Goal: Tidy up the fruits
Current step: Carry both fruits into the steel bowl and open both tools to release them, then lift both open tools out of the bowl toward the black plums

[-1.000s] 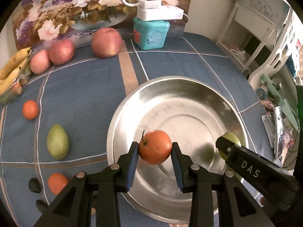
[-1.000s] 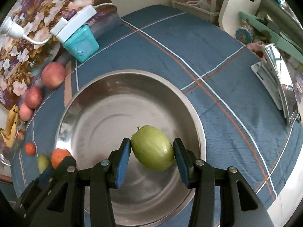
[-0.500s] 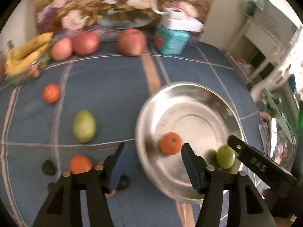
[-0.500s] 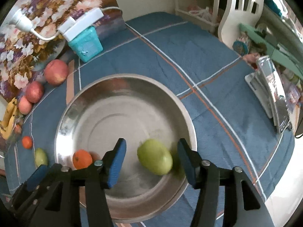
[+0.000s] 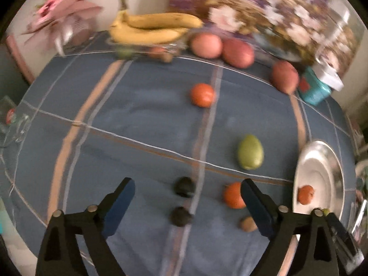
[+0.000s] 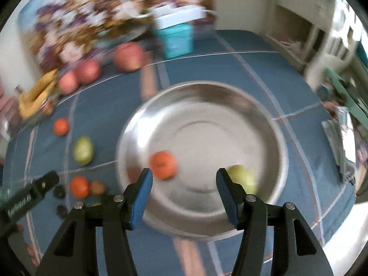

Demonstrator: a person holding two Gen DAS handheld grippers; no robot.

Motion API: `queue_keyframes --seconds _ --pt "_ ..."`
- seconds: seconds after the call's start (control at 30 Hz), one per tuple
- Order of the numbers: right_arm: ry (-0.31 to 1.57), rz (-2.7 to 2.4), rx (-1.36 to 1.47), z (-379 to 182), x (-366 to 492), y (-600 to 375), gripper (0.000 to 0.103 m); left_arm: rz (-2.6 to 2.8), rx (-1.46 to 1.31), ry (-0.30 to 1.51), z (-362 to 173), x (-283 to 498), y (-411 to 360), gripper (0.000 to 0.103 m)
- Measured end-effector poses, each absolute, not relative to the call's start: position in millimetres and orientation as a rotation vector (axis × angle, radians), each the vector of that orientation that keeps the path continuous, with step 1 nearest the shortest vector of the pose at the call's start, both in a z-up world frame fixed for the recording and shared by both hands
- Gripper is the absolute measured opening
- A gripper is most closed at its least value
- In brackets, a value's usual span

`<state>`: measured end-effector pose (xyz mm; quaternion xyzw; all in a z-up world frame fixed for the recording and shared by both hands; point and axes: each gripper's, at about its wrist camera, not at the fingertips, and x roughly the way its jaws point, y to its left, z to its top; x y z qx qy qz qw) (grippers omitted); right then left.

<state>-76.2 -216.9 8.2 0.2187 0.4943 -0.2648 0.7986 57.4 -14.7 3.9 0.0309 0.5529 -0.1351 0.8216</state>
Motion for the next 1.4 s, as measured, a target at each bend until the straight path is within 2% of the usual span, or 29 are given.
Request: queue_keyframes --seconds 0.07,0.17,0.2,0.23,0.3,0.47,0.5,0.53,0.8,1.03,1.4 --pt "1.072 -0.506 0.44 8 -65 -197 0.059 -0.268 0.057 1.17 6 59 -4 0.103" --pt "1.074 -0.452 0.396 9 -52 -172 0.059 -0.235 0.038 1.165 8 65 12 0.103" --pt "1.072 -0.432 0.392 9 -49 -165 0.062 -0.218 0.035 1.164 8 66 18 0.103" --pt "1.068 -0.408 0.397 9 -46 -159 0.071 -0.201 0.032 1.163 8 66 24 0.103" --pt "1.065 -0.386 0.402 8 -44 -150 0.081 -0.164 0.023 1.156 7 68 35 0.103" --pt "1.065 -0.366 0.353 2 -37 -139 0.086 -0.126 -0.014 1.154 6 71 51 0.103" --pt "1.052 -0.364 0.36 2 -37 -139 0.096 -0.125 -0.019 1.154 5 72 52 0.103" --pt "1.039 -0.361 0.369 2 -37 -139 0.102 -0.13 -0.02 1.154 4 72 51 0.103" --pt "0.955 -0.325 0.429 9 -38 -141 0.102 -0.204 0.002 1.2 -6 72 35 0.103" --pt "1.061 -0.288 0.447 -8 -32 -140 0.102 -0.229 -0.011 1.274 -25 73 28 0.103" --pt "1.115 -0.268 0.498 -20 -33 -143 0.102 -0.299 -0.005 1.342 -35 68 17 0.103"
